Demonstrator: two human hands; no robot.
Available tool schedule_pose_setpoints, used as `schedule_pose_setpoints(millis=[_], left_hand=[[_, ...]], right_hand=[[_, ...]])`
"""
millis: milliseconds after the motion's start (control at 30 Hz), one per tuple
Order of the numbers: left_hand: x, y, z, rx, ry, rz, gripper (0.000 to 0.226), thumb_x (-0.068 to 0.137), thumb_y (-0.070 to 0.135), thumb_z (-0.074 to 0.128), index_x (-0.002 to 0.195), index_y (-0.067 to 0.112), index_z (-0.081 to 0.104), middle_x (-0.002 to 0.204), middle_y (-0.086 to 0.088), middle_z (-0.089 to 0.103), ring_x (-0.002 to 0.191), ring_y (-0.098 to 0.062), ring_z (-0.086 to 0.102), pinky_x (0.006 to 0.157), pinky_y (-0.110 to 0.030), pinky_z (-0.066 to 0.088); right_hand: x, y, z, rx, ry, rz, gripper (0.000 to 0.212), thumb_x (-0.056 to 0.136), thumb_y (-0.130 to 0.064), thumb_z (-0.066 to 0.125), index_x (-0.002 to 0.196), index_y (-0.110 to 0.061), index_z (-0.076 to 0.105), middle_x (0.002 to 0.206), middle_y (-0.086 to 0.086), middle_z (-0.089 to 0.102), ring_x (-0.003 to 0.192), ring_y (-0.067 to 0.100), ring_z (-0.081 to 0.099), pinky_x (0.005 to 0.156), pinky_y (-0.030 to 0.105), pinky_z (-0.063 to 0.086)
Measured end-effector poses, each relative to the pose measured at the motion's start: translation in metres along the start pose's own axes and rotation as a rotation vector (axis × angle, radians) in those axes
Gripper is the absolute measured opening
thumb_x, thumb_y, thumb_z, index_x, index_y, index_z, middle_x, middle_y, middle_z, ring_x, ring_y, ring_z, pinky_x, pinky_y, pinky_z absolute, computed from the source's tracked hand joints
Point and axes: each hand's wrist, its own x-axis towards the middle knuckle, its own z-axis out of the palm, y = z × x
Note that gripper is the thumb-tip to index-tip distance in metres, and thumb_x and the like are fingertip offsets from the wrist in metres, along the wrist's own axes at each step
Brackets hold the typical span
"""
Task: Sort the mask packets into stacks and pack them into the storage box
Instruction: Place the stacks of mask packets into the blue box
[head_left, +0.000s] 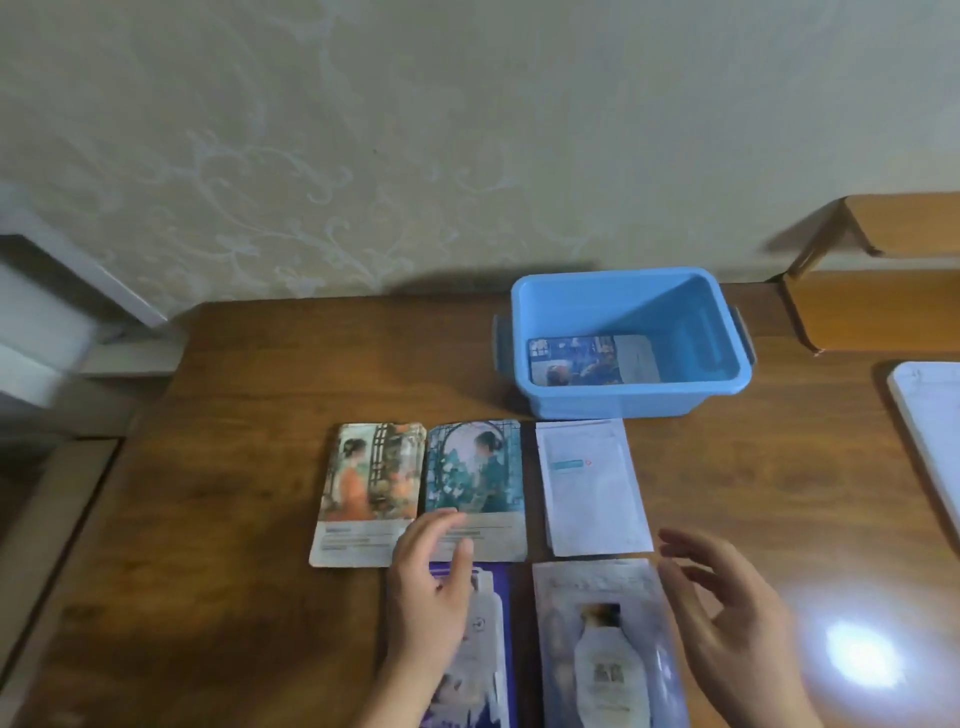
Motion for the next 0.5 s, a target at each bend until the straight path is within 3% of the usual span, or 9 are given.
schedule_pose_setpoints(millis=[133,200,300,367,433,500], left_hand=[[0.019,-0.014,-0.038,0.066,0.258,-0.077,0.025,0.082,0.003,0.074,0.104,0.013,0.069,0.119,0.005,0.062,0.114,-0.005,0.056,0.094,-0.045,0.052],[0.034,-0.023,-0.06,0.154,0.307,-0.216,0.028,0.085,0.021,0.073,0.111,0.011,0.066,0.117,0.003,0.059,0.112,-0.016,0.055,0.096,-0.048,0.049],[0.055,-0.036,-0.086,0.111,0.189,-0.572,0.055,0.09,0.045,0.063,0.132,0.012,0.054,0.137,-0.007,0.052,0.123,-0.025,0.051,0.101,-0.04,0.045],[0.065,-0.044,-0.095,-0.003,0.103,-0.672,0.057,0.094,0.042,0.059,0.14,0.011,0.046,0.141,-0.007,0.05,0.126,-0.024,0.05,0.095,-0.031,0.042],[0.073,-0.049,-0.102,-0.023,0.054,-0.68,0.053,0.095,0.037,0.058,0.139,0.01,0.047,0.137,-0.004,0.055,0.122,-0.023,0.054,0.091,-0.029,0.044],[0.081,-0.054,-0.107,-0.042,0.043,-0.707,0.049,0.095,0.033,0.059,0.137,0.011,0.05,0.132,-0.004,0.059,0.115,-0.022,0.057,0.093,-0.033,0.048]], right_hand=[[0.013,-0.051,0.065,0.137,-0.298,0.135,0.021,0.088,-0.012,0.067,0.103,-0.026,0.065,0.104,-0.012,0.07,0.093,-0.001,0.066,0.079,0.015,0.053],[0.023,-0.072,0.104,0.166,-0.426,0.228,0.025,0.09,-0.017,0.066,0.114,-0.024,0.062,0.111,-0.008,0.068,0.098,0.002,0.065,0.088,0.025,0.054],[0.033,-0.084,0.161,0.318,-0.544,0.445,0.036,0.09,-0.016,0.064,0.124,-0.008,0.058,0.111,0.005,0.064,0.1,0.017,0.061,0.097,0.043,0.05],[0.039,-0.085,0.195,0.25,-0.559,0.504,0.026,0.089,-0.014,0.063,0.113,-0.006,0.062,0.094,0.009,0.059,0.085,0.02,0.056,0.087,0.048,0.051],[0.044,-0.088,0.221,0.191,-0.524,0.557,0.003,0.087,-0.01,0.06,0.087,-0.007,0.059,0.079,0.012,0.051,0.07,0.022,0.048,0.067,0.04,0.046],[0.049,-0.091,0.241,0.199,-0.483,0.651,0.005,0.088,-0.007,0.057,0.087,-0.003,0.056,0.08,0.012,0.048,0.067,0.022,0.046,0.061,0.032,0.044]])
